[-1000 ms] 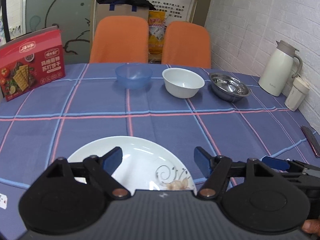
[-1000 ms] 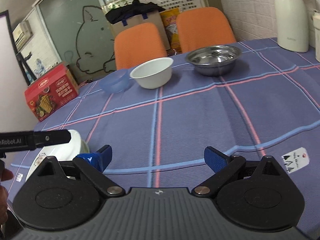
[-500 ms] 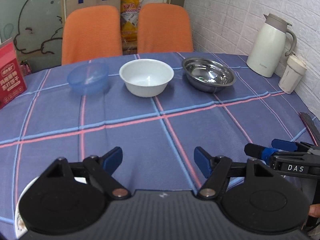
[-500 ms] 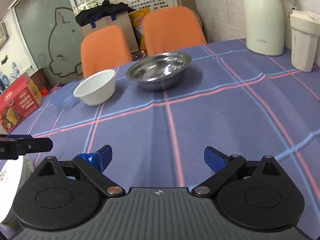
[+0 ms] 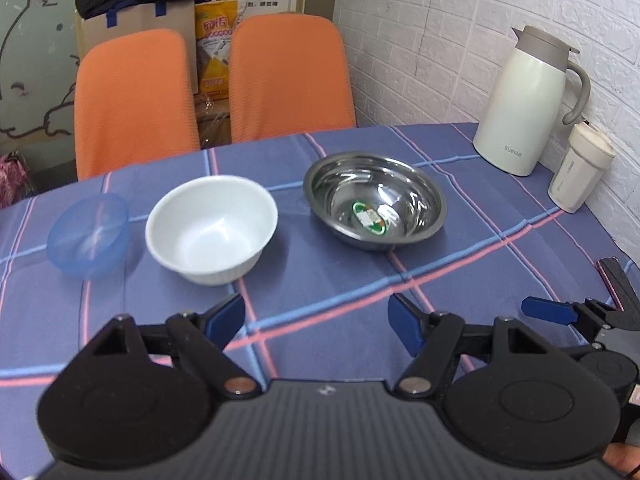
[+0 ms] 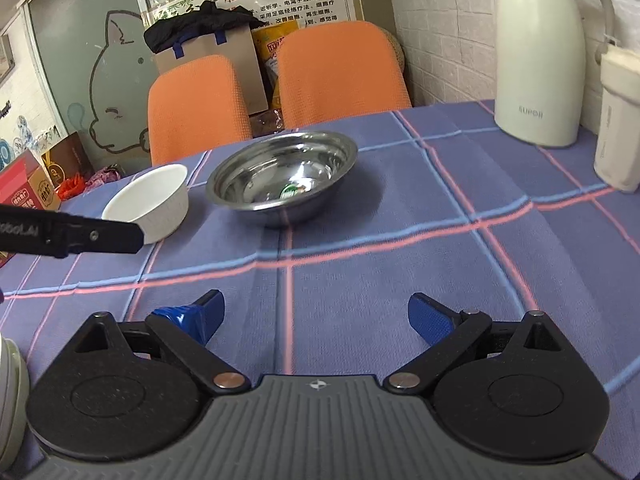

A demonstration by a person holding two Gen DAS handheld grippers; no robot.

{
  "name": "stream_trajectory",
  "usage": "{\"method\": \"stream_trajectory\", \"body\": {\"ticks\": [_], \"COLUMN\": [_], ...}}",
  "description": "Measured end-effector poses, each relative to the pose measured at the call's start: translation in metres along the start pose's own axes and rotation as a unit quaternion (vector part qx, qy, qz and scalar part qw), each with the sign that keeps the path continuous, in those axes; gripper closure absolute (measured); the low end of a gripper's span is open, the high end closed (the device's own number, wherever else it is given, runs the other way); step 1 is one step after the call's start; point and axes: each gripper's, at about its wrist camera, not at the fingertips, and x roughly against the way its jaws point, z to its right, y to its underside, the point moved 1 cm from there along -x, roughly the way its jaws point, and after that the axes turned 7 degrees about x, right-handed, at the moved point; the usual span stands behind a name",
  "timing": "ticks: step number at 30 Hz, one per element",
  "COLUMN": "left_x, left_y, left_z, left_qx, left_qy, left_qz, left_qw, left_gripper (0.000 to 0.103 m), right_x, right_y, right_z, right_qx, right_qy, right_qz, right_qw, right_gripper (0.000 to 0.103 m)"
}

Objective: Organize plates and bowls
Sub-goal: 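Move the left tool toward the steel bowl, then grip the steel bowl rim with the left tool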

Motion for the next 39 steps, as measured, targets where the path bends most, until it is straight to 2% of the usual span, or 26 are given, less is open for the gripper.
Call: {"method": "stream_trajectory", "body": {"ticks": [3,7,10,13,16,20,23,32,39], "left_x": [-0.01,-0.022,-0.036,-0.057,-0.086,-0.133,-0.154,-0.179,-0.185], "left_y": [-0.016,-0.03,-0.048,-0.069,-0.09,-0.109,-0.112,-0.107,-0.1], "left_z": [0.006,0.013,0.02,0.022,0.017,0.011,0.008,0.015,0.015], "left_qx": [0.0,-0.004,-0.021,-0.024,-0.011,0.009,0.011,-0.019,-0.037], "left_qy": [0.003,0.011,0.003,0.002,0.009,0.02,0.019,0.017,0.018], "left_qz": [0.008,0.012,0.02,0.023,0.006,-0.046,-0.064,-0.071,-0.086], "left_qw": [1.0,0.9999,0.9996,0.9995,0.9999,0.9987,0.9977,0.9971,0.9954], "left_gripper": [0.032,0.032,0.032,0.032,0.032,0.032,0.032,0.034,0.041], "right_x": [-0.002,-0.011,-0.025,-0.05,-0.079,-0.103,-0.112,-0.121,-0.117], "right_y": [-0.014,-0.031,-0.053,-0.073,-0.082,-0.079,-0.075,-0.069,-0.068], "right_z": [0.005,0.009,0.014,0.021,0.022,0.022,0.018,0.011,0.002], "right_qx": [0.012,0.03,0.038,0.035,0.041,0.039,0.045,0.049,0.043], "right_qy": [0.016,0.017,0.03,0.044,0.058,0.052,0.048,0.036,-0.002], "right_qz": [0.015,0.021,0.03,0.02,-0.003,-0.022,-0.025,-0.022,-0.019], "right_qw": [1.0,0.999,0.998,0.998,0.997,0.998,0.998,0.998,0.999], "right_gripper": [0.017,0.017,0.017,0.017,0.017,0.017,0.017,0.017,0.017]}}
